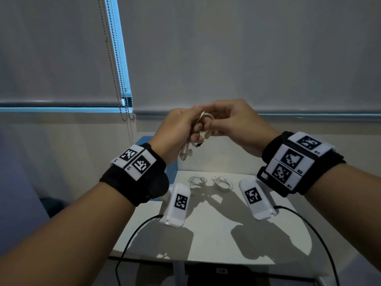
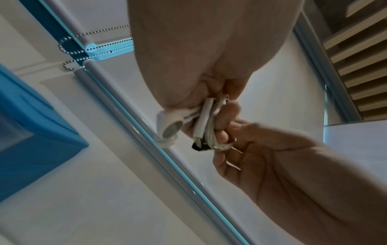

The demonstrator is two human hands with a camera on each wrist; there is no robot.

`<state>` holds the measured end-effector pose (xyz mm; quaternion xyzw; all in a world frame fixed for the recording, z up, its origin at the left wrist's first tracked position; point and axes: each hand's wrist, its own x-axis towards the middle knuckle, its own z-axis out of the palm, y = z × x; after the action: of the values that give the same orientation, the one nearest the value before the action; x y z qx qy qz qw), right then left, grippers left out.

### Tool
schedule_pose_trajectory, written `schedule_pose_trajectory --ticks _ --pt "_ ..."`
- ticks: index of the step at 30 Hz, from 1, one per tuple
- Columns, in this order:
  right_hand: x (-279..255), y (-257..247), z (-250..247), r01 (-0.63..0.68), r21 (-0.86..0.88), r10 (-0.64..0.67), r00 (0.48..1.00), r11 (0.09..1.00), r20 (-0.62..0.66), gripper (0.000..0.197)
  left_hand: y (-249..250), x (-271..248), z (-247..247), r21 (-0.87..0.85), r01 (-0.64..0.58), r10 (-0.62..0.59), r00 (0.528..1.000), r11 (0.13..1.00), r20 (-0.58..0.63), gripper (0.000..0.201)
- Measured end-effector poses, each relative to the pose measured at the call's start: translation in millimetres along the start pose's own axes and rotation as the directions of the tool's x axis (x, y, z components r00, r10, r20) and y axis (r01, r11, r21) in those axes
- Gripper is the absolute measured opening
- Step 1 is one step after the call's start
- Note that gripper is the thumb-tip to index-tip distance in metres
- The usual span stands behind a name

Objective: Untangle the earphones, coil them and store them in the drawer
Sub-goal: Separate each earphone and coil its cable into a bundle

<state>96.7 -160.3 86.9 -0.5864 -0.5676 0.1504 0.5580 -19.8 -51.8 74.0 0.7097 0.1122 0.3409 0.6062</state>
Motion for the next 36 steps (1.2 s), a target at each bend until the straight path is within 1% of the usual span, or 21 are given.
schedule_pose_trajectory --ticks 2,3,5,7,10,13,16,19,21,23,26,29,31,33,35,36 --pt "2 4 -1 0.0 -0.05 -0.002 1.0 0.999 -0.027 0.029 2 -2 -2 -0.131 0.042 -0.033 0.997 0.99 0.07 0.037" --pt "2 5 -2 0.002 -0.067 -0.004 0.999 0.998 -0.037 0.027 2 -3 -4 -0.16 0.055 -0.04 0.995 0.986 0.096 0.033" --pt "4 4 -2 0.006 -0.072 -0.009 0.999 0.997 -0.041 0.025 3 -3 -8 -0.137 0.051 -0.034 0.992 0.989 0.124 0.029" --pt "5 3 -4 -0.007 -0.05 0.004 0.999 0.999 -0.05 0.025 4 -3 -9 -0.094 0.036 -0.024 0.992 0.995 0.127 0.027" --pt "7 4 -4 -0.032 -0.009 0.031 0.998 0.999 -0.061 0.028 4 0 -11 -0.093 0.033 -0.026 0.997 0.995 0.075 0.027" --pt "9 6 -2 -0.042 0.009 0.043 0.995 0.999 -0.093 0.023 0 3 -12 -0.075 0.034 -0.034 0.999 0.997 0.008 0.024" --pt "11 9 -1 -0.056 0.022 0.057 0.994 0.998 -0.097 0.019 -4 1 -8 0.025 0.011 -0.01 0.998 1.0 -0.062 0.027" --pt "10 11 0 -0.061 0.035 0.064 0.993 0.998 -0.096 0.017 -3 -4 -3 0.13 -0.01 0.022 0.995 0.991 -0.097 0.027" --pt "10 11 -1 -0.067 0.071 0.075 0.992 0.995 -0.104 0.015 1 -6 -2 0.133 -0.008 0.023 0.993 0.991 -0.115 0.025" --pt "9 11 -3 -0.092 0.113 0.105 0.988 0.989 -0.112 0.014 4 -6 -3 0.094 0.003 0.009 0.991 0.996 -0.13 0.02" --pt "6 10 -6 -0.147 0.198 0.172 0.978 0.969 -0.118 0.018 8 -5 -4 0.048 -0.008 0.013 0.994 0.999 -0.111 0.034" --pt "3 7 -9 -0.183 0.31 0.228 0.967 0.933 -0.113 0.017 9 -5 -6 0.025 -0.053 0.055 0.996 0.998 -0.065 0.037" --pt "2 5 -10 -0.211 0.393 0.262 0.962 0.895 -0.08 0.019 9 -5 -6 0.028 -0.068 0.07 0.995 0.997 -0.075 0.03" --pt "1 2 -12 -0.247 0.464 0.289 0.957 0.85 -0.019 0.021 9 -6 -7 0.052 -0.092 0.096 0.992 0.994 -0.078 0.021" --pt "-1 0 -14 -0.269 0.5 0.304 0.953 0.823 0.013 0.02 10 -7 -6 0.092 -0.12 0.126 0.99 0.989 -0.069 0.017" --pt "-2 -1 -15 -0.266 0.49 0.302 0.953 0.83 0.007 0.018 10 -8 -5 0.108 -0.135 0.142 0.988 0.985 -0.062 0.016"
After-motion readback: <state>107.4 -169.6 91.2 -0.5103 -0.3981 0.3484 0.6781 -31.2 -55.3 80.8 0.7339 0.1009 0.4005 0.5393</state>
